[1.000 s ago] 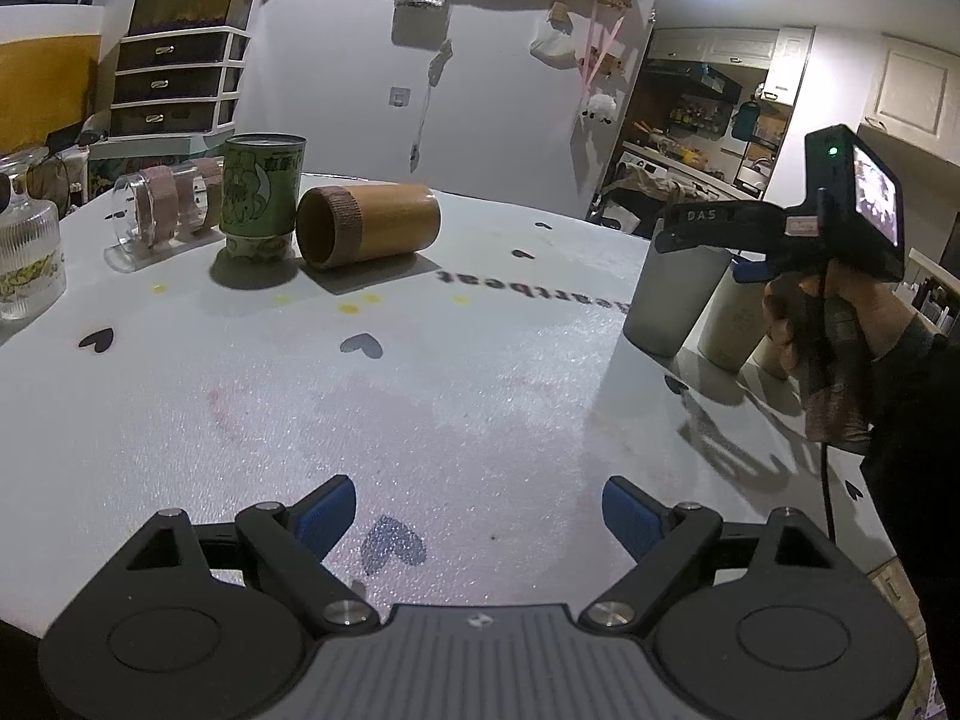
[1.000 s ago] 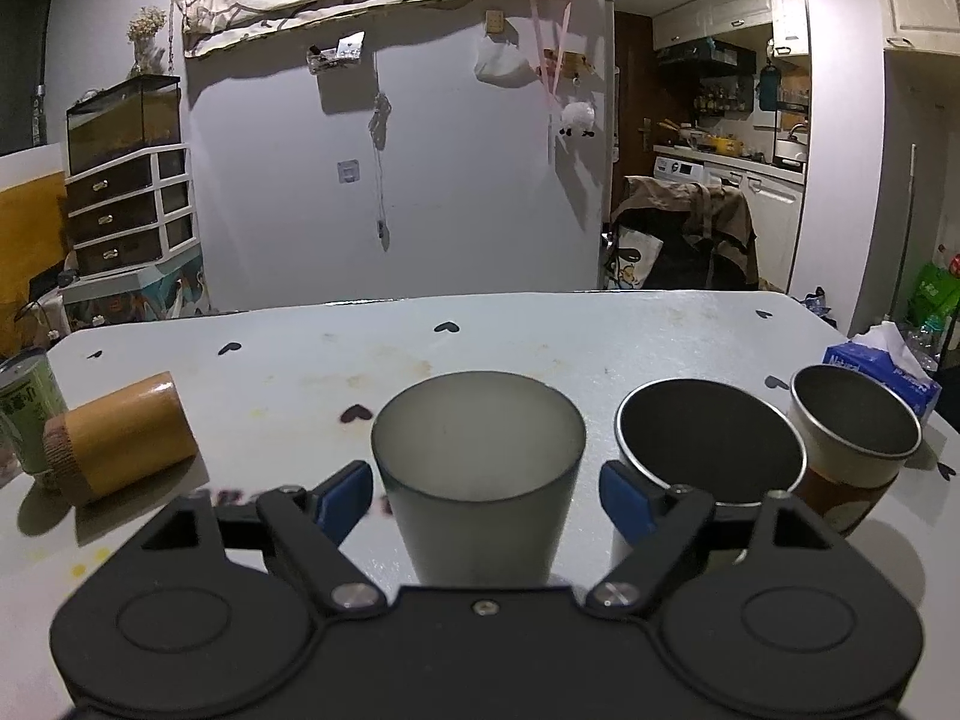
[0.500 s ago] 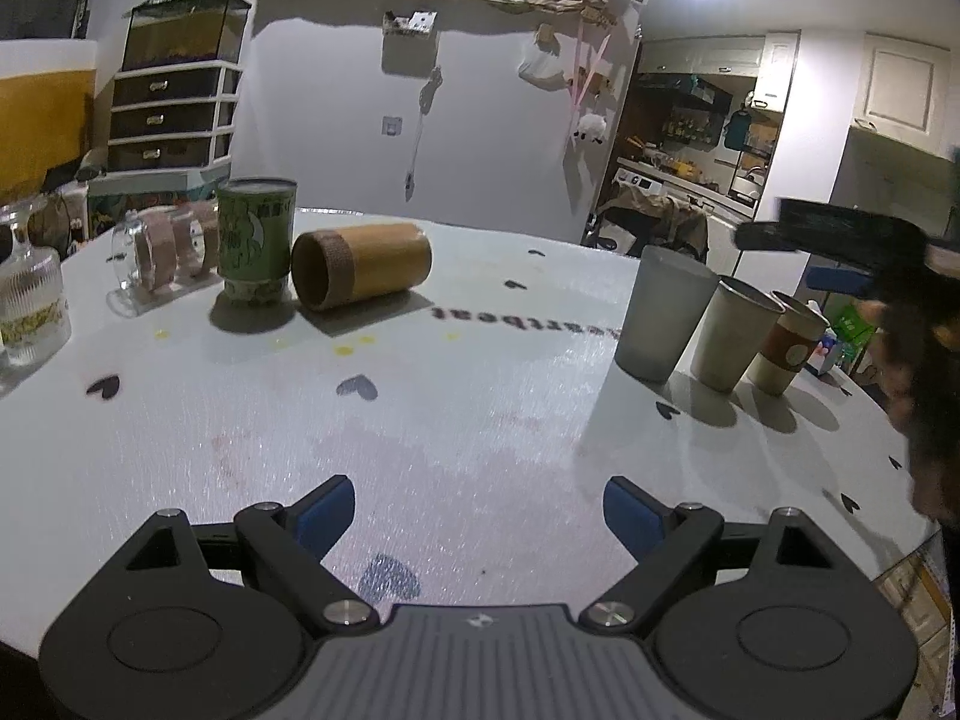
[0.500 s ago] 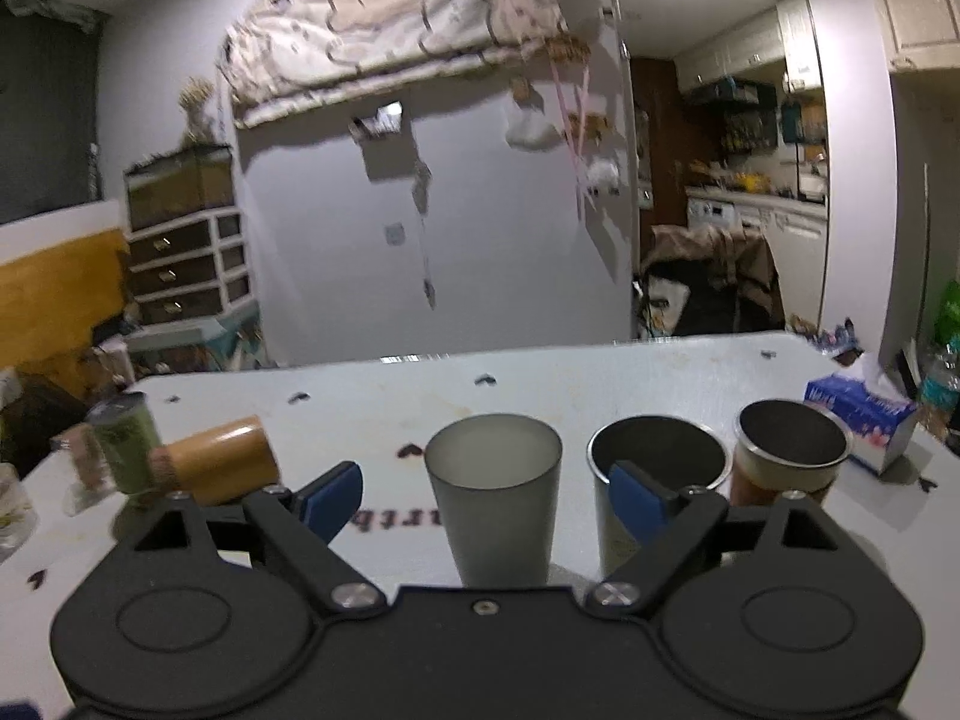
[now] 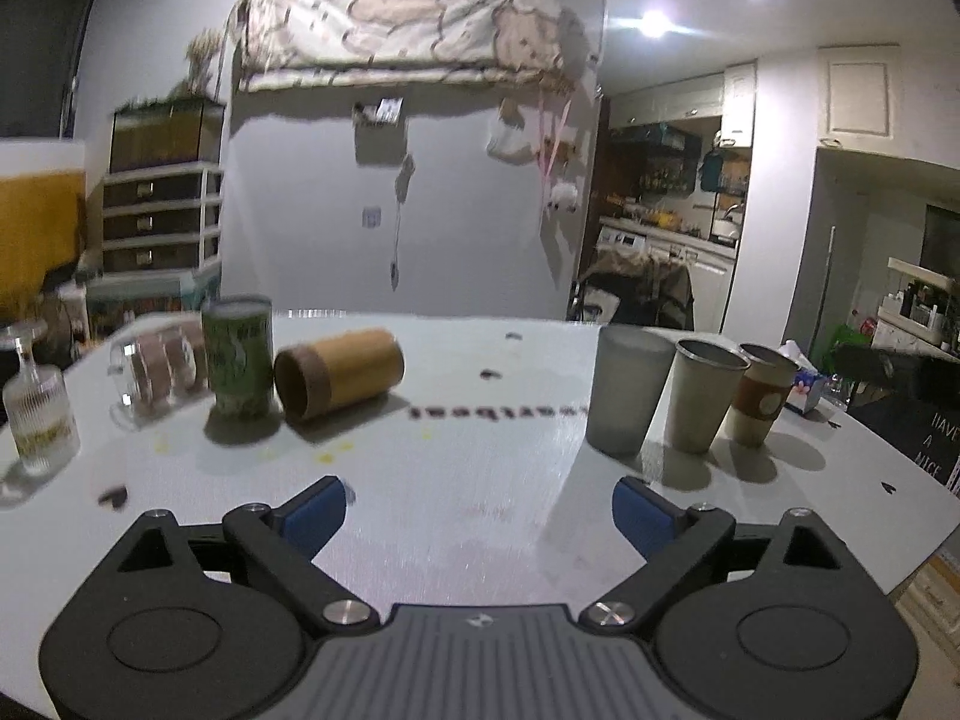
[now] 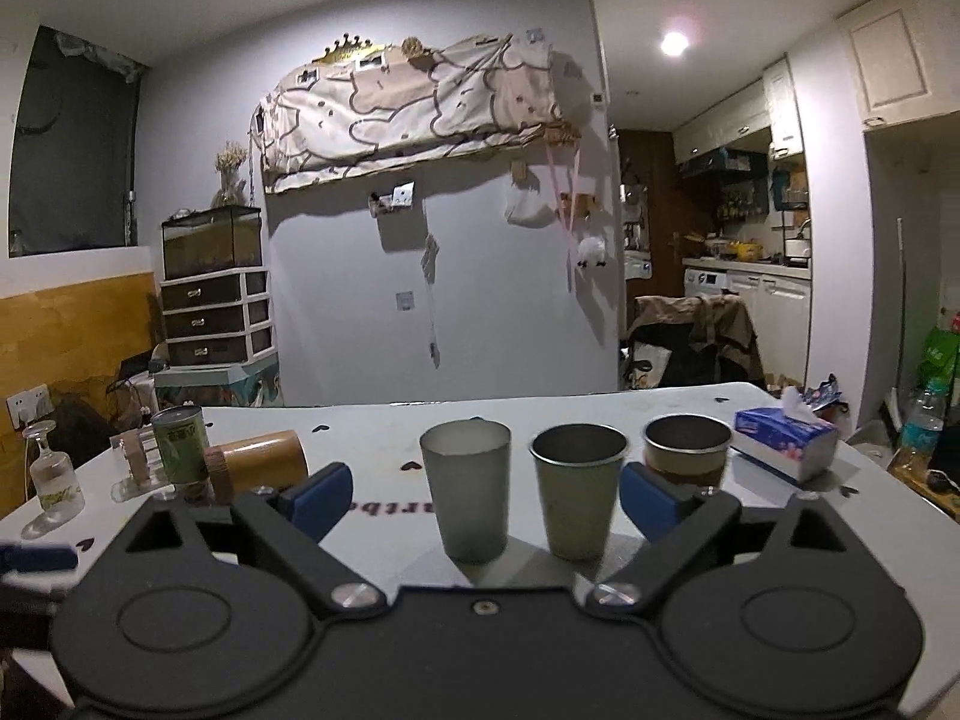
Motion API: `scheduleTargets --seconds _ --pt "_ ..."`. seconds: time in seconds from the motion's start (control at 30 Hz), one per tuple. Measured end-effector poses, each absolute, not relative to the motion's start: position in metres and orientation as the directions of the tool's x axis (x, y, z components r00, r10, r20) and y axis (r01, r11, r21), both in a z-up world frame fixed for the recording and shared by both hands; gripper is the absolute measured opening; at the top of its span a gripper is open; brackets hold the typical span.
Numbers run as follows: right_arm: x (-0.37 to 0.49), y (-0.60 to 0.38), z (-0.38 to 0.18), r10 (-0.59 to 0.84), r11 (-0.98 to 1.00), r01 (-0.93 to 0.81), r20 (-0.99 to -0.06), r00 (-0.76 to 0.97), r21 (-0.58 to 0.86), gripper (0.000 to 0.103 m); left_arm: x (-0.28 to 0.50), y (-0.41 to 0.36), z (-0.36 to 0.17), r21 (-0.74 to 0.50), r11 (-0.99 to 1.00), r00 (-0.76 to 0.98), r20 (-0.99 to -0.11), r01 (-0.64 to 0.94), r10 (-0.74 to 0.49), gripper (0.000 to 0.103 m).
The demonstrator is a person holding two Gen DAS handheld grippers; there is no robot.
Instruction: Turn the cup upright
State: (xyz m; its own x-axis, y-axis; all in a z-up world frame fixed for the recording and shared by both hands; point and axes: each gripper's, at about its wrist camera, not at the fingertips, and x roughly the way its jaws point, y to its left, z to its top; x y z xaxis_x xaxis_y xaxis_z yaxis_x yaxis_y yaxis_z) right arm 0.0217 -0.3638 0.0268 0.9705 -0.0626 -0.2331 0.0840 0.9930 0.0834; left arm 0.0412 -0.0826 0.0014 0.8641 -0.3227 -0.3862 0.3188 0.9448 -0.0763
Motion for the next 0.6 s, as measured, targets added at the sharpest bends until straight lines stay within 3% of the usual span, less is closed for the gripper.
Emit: scheduleTargets --seconds 0.2,0.6 --pt "-0.014 -0.357 0.013 -0.106 0.990 0.123 -0.207 0.973 0.069 0.099 0.025 -0.087 0.006 -0.038 0.942 0.884 -0.332 0.335 -0.328 0.102" --pt "-0.059 -0.335 -0.012 -0.148 0.988 0.153 -0.156 0.977 0.020 0.103 0.011 -0.074 -0.002 -0.057 0.944 0.889 -0.321 0.326 -0.327 0.103"
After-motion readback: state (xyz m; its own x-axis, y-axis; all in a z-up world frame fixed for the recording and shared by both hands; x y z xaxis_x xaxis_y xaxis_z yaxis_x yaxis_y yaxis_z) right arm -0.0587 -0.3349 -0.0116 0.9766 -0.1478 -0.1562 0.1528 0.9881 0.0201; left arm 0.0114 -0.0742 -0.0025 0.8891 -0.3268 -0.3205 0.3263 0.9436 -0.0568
